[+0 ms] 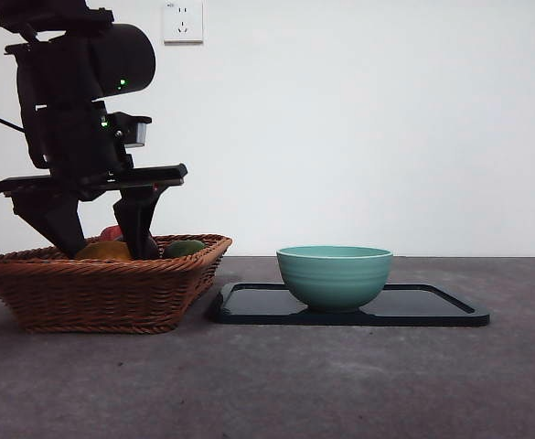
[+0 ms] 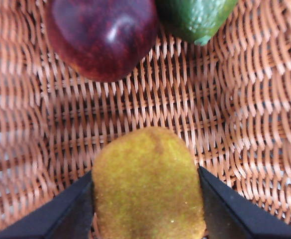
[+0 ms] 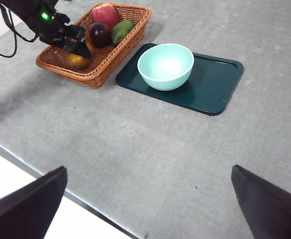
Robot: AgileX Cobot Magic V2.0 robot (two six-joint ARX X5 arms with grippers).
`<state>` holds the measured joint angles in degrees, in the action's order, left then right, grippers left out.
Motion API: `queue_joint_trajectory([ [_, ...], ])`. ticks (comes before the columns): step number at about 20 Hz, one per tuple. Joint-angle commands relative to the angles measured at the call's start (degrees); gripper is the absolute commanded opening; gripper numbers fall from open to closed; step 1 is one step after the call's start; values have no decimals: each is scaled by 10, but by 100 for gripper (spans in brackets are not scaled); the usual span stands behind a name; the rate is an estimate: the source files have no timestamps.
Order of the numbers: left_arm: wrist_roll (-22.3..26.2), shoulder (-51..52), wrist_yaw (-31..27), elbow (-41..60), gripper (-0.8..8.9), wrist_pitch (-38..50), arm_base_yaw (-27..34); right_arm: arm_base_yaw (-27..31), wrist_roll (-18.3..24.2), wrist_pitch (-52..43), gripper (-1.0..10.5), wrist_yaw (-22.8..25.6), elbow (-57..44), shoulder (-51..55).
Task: Pick up the wifruite, put it on the bowl, pick up the plate, put it on desk
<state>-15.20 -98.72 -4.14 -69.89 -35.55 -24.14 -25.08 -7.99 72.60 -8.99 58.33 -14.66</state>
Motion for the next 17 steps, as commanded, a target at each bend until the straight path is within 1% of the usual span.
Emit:
queue_joint_trajectory([
  [1,-3,-18,2,-9,217,5,-3,-3,-8,-6,556,0,6,-1],
  [3,-4,-21,2,-9,220,4,-3,-3,-8,-6,556,0,6,-1],
  [4,-5,-21,2,-9,240,4,-3,-3,-8,-6,556,0,6,-1],
  [5,-6,-21,2,-9,310,4,-3,-3,-8,-6,556,0,6,-1],
  [6,-5,-21,2,-9,436,4,-3,-3,-8,-6,556,0,6,-1],
  [7,-5,-21,2,-9,522,3,-3,-3,-8,-6,556,0,6,-1],
  [8,-5,-21,3,-14,546,-6,-3,-3,-8,-6,556,0,6,-1],
  [10,5,-13,3,-40,563,-40,-3,-3,-8,-6,556,0,6,-1],
  [12,26,17,3,-72,569,-76,-3,-3,-8,-6,556,0,6,-1],
  [14,35,78,7,-77,569,-96,-4,-3,-8,-6,556,0,6,-1],
  [16,44,153,19,-77,569,-136,-4,-3,-8,-6,556,0,6,-1],
  [17,62,197,38,-77,569,-160,-4,-3,-8,-6,556,0,6,-1],
])
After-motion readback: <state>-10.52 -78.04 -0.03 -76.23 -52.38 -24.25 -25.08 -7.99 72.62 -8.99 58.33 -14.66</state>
